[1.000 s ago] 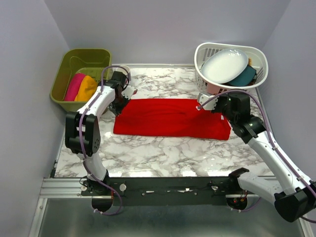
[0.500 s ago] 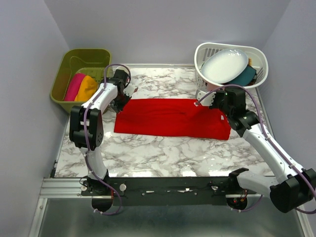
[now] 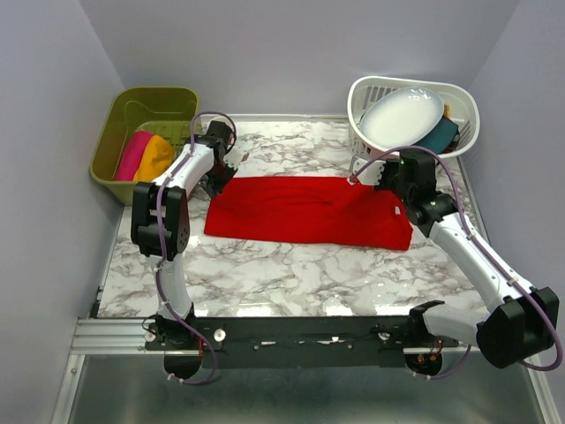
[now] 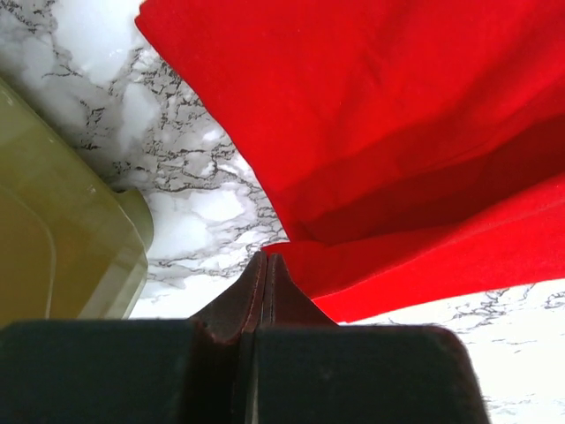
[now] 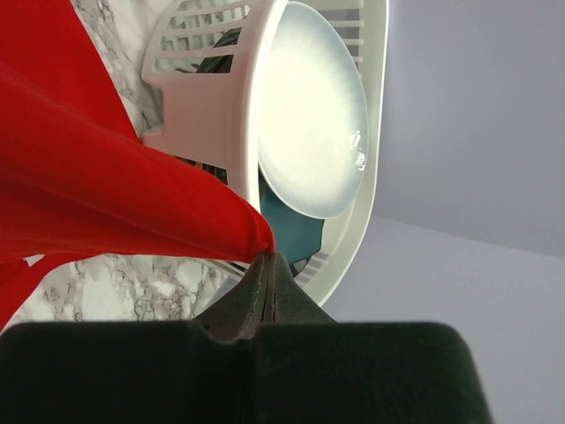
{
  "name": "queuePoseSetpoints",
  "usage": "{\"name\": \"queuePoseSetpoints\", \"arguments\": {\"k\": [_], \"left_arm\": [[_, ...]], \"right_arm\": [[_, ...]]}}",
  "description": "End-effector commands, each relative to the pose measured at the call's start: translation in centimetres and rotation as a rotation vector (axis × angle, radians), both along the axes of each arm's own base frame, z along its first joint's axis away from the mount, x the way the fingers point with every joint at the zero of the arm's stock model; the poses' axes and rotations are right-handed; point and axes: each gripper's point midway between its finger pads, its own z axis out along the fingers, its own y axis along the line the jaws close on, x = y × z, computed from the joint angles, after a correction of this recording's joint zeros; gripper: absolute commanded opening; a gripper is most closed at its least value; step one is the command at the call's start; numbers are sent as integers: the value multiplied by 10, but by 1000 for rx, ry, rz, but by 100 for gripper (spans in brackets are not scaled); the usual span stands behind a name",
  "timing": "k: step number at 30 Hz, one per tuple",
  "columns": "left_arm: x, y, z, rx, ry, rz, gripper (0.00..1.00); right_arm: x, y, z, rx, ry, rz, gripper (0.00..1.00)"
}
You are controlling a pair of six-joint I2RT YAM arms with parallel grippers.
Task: Roll the t-shirts
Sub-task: Fold the T-shirt at the center of the board.
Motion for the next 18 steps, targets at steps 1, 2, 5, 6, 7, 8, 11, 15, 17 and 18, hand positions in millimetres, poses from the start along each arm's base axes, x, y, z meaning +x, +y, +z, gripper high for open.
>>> {"name": "queuePoseSetpoints", "arguments": {"k": [1,2,5,6,7,8,11,15,17,18], "left_arm": [[9,6,-2,25,-6,18,0],[10,7,-1,30,-11,21,0],[11,9,-1,42,-16,21,0],[11,10,-1,44,-16,23,0],[11,10,0,41,-22,25,0],[12,10,0,42,-25,24,0],[13,11,2,46,-30,25,0],[21,14,15,57,-88,50,13],[25,14,37,47,-145,65,16],[26,15,48,40,-182,71,21]], "right_arm": [[12,4,13,11,-48,19,0],[14,4,11,8,-44,16,0],[19,4,14,12,-54,13,1],[21,5,12,11,-50,14,0],[22,5,13,14,-55,15,0],[24,5,13,13,-57,13,0],[31,7,12,16,-66,13,1],[46,-4,22,19,-133,-81,16],[49,-13,50,117,-182,-182,41],[45,-17,64,158,-186,-216,44]]}}
